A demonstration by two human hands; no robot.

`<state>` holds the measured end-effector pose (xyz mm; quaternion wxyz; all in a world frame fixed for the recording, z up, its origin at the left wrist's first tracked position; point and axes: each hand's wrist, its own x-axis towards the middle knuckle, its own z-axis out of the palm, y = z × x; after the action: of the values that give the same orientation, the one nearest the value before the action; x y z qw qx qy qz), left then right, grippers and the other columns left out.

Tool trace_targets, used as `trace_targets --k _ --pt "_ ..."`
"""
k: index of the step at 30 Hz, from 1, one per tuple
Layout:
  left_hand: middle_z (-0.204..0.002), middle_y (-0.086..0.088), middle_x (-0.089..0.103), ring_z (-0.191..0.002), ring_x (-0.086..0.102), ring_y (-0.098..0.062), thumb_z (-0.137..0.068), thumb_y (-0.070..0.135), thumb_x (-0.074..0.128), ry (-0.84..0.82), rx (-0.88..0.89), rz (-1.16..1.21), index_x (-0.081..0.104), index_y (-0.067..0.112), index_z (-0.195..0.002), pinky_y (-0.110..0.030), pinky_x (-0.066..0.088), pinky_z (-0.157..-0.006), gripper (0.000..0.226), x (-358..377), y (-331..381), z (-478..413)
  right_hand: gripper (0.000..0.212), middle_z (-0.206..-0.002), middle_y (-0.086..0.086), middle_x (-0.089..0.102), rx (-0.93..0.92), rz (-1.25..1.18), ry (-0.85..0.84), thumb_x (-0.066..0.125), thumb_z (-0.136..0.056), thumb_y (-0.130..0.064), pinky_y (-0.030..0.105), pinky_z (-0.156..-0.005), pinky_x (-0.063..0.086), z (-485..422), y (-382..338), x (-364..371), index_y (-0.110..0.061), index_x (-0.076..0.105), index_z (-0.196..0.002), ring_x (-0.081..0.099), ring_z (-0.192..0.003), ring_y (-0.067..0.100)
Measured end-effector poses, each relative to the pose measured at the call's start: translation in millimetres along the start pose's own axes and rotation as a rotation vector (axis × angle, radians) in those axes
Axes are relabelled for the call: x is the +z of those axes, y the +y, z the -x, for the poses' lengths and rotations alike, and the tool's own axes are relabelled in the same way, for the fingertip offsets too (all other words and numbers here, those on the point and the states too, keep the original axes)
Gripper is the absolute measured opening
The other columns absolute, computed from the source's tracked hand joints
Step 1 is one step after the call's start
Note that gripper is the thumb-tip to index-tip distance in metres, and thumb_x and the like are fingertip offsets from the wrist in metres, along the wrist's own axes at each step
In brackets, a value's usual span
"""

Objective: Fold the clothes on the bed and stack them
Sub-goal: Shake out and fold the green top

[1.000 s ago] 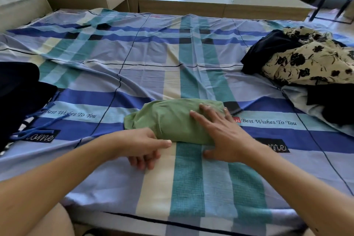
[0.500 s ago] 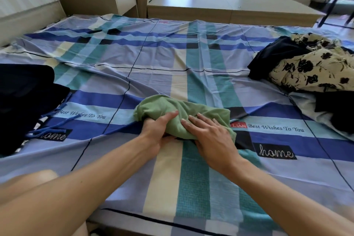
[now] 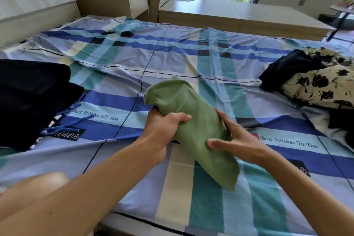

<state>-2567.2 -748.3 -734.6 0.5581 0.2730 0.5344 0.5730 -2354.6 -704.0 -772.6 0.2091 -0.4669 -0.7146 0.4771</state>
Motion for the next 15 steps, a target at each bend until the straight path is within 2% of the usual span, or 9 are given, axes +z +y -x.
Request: trace_targets --k 2,3,4,6,8,9,11,13,15 --pt "-0.101 -0.007 0.077 -0.091 0.075 -0.026 -0.077 -0.007 0.072 -0.040 0.013 0.095 0.067 0.014 -0.111 -0.039 0.061 -0.076 0.039 -5.1 11.7 4.5 0.095 -0.137 -0.009 0.060 -0.017 -0.154 -0.022 0.084 -0.070 -0.032 0.016 -0.089 0.052 -1.1 -7.2 7.9 -0.036 0.034 -0.151 0.062 -0.119 0.003" --pt "-0.101 -0.007 0.077 -0.093 0.075 -0.025 -0.079 -0.008 0.070 -0.068 0.024 0.140 0.068 0.013 -0.112 -0.039 0.060 -0.080 0.039 -6.5 17.9 5.5 0.088 -0.132 -0.006 0.065 -0.012 -0.217 0.005 0.081 -0.071 -0.027 0.022 -0.089 0.054 0.0 -10.0 9.1 -0.034 0.039 -0.147 0.065 -0.116 0.008" --pt "-0.102 -0.006 0.077 -0.093 0.074 -0.024 -0.079 -0.008 0.069 -0.082 0.034 0.183 0.068 0.012 -0.111 -0.038 0.058 -0.084 0.038 -9.0 24.8 6.1 0.083 -0.128 -0.002 0.067 -0.006 -0.288 0.040 0.080 -0.071 -0.026 0.026 -0.087 0.056 -1.3 -14.0 10.6 -0.033 0.042 -0.145 0.067 -0.113 0.014" --pt "-0.100 -0.006 0.077 -0.089 0.074 -0.021 -0.081 -0.009 0.068 -0.083 0.058 0.255 0.070 0.012 -0.107 -0.036 0.056 -0.084 0.033 -15.5 39.5 4.3 0.074 -0.117 0.008 0.072 0.033 -0.532 0.110 0.080 -0.071 -0.021 0.031 -0.074 0.060 -5.4 -20.1 12.0 -0.024 0.051 -0.139 0.073 -0.097 0.020" --pt "-0.104 -0.007 0.076 -0.089 0.073 -0.020 -0.081 -0.009 0.066 -0.082 0.079 0.309 0.071 0.012 -0.106 -0.033 0.059 -0.079 0.033 -27.8 58.0 1.5 0.063 -0.106 0.011 0.076 0.098 -0.825 0.113 0.081 -0.066 -0.029 0.034 -0.066 0.062 -13.9 -36.8 23.2 -0.014 0.064 -0.125 0.075 -0.086 0.023" --pt "-0.109 -0.009 0.075 -0.092 0.072 -0.021 -0.080 -0.009 0.066 -0.085 0.089 0.318 0.071 0.011 -0.109 -0.034 0.060 -0.081 0.035 -34.9 67.5 0.3 0.053 -0.102 0.011 0.077 0.115 -0.910 0.104 0.081 -0.065 -0.032 0.035 -0.065 0.062 -18.4 -48.9 31.7 -0.014 0.073 -0.114 0.076 -0.085 0.023" --pt "-0.112 -0.009 0.075 -0.093 0.070 -0.022 -0.079 -0.005 0.066 -0.070 0.111 0.324 0.070 0.010 -0.112 -0.035 0.057 -0.085 0.037 -57.5 88.6 -4.0 0.026 -0.089 0.007 0.078 0.079 -0.970 0.103 0.070 -0.076 -0.029 0.029 -0.055 0.060 -35.3 -77.9 51.6 -0.016 0.079 -0.097 0.076 -0.072 0.017" --pt "-0.101 -0.006 0.076 -0.087 0.069 -0.019 -0.084 0.002 0.065 -0.031 0.142 0.336 0.071 0.012 -0.103 -0.030 0.057 -0.079 0.023 -91.5 112.1 -10.5 0.026 -0.085 0.004 0.078 0.025 -0.929 0.100 0.062 -0.084 -0.021 0.025 -0.050 0.057 -61.4 -111.8 73.5 -0.015 0.071 -0.107 0.074 -0.067 0.014" --pt "-0.101 -0.002 0.077 -0.092 0.071 -0.018 -0.089 0.017 0.067 0.035 0.212 0.329 0.072 0.015 -0.105 -0.030 0.058 -0.083 0.017 -136.2 140.2 -18.5 0.042 -0.096 0.005 0.078 -0.046 -0.869 0.090 0.069 -0.076 -0.017 0.030 -0.056 0.059 -95.9 -150.1 100.8 -0.015 0.066 -0.118 0.075 -0.076 0.018"
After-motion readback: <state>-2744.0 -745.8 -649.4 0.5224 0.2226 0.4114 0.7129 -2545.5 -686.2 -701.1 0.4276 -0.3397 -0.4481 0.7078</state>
